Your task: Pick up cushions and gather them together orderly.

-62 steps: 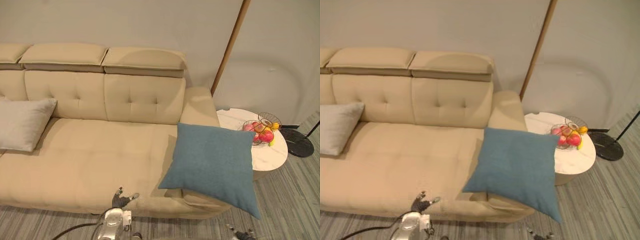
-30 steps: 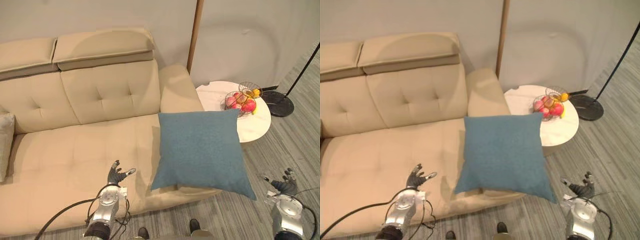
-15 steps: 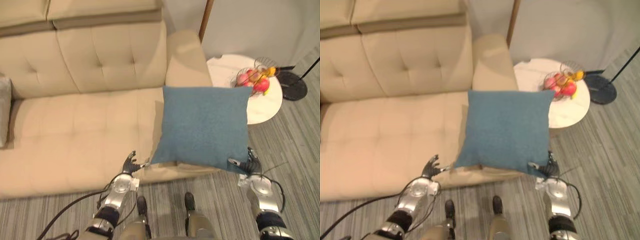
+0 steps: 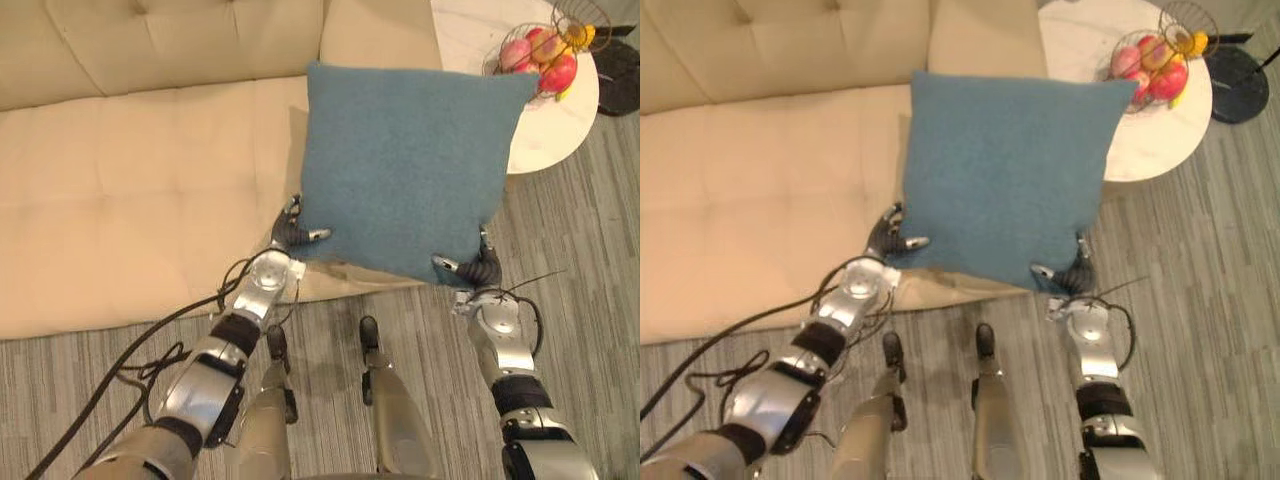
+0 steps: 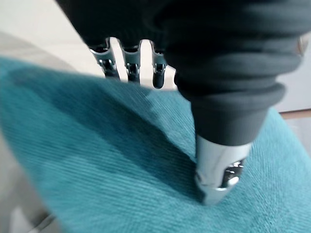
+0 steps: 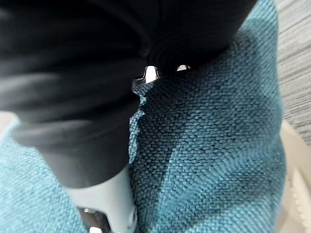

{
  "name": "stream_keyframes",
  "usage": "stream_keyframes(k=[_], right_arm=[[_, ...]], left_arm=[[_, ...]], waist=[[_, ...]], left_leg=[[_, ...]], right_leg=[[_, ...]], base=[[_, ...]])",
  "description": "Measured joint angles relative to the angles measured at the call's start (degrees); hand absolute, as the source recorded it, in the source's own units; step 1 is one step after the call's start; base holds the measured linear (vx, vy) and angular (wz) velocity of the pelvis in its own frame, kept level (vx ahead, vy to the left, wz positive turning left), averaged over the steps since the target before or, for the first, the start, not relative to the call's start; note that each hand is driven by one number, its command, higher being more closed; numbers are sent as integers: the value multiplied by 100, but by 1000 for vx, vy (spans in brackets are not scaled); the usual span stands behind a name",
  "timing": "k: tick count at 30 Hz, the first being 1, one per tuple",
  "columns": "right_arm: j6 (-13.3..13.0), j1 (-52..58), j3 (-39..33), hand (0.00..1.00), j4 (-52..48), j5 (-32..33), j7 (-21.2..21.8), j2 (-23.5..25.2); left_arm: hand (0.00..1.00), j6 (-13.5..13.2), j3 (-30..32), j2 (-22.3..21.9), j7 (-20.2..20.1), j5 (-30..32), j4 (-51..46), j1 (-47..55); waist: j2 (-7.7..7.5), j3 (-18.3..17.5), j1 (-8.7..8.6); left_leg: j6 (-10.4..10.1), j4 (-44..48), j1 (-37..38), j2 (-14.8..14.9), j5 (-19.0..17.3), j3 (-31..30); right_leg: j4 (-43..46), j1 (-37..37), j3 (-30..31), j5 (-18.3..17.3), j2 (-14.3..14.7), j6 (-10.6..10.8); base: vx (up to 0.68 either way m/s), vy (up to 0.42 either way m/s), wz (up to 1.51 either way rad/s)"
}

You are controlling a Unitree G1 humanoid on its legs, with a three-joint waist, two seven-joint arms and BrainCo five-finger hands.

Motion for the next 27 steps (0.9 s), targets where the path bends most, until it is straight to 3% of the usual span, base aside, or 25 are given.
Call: stream_keyframes(k=[1, 2, 3, 14, 20, 27], right_arm=[[-1, -1, 30, 0, -58, 35, -16, 0], [-1, 1, 67, 100, -146, 121, -39, 5], [-7, -6, 95, 100, -224, 142, -84, 29], [-110, -134, 80, 100, -517, 585, -450, 120], [-123, -60, 84, 100, -1351, 666, -601, 244], [-303, 872, 94, 100, -2419, 537, -642, 642]], left_arm=[[0, 0, -10, -2, 56, -38, -5, -27], [0, 0, -29, -1, 81, -106, -9, -69], [100, 0, -40, -5, 104, -211, -35, -103], [100, -20, -276, -100, 460, -723, -823, -157], [100, -75, -282, -122, 607, -995, -1303, -142], [100, -233, -288, -230, 711, -1221, -2262, 915]], waist=[[0, 0, 7], [0, 0, 31], [0, 0, 49], [1, -1, 190], [11, -12, 190], [49, -44, 201]], left_leg=[[-12, 1, -40, 30, 5, 23], [-32, 0, -93, 70, 15, 46], [-59, 0, -153, 110, 32, 56], [-122, -6, -120, 202, 74, 120], [-144, -22, 195, 218, 54, 131], [-148, -95, 677, 194, 45, 38]], right_leg=[[1, -42, 10, 9, 29, -13], [0, -105, 14, 27, 63, -38], [-2, -173, 4, 39, 98, -54], [-23, -125, -18, 68, 176, -91], [-218, 279, -36, 93, 183, -104], [-416, 920, -213, 51, 179, -87]], base=[[-11, -49, -13], [-2, -57, -10], [2, -59, -9], [6, -24, -1], [15, -9, 0], [41, -11, 11]])
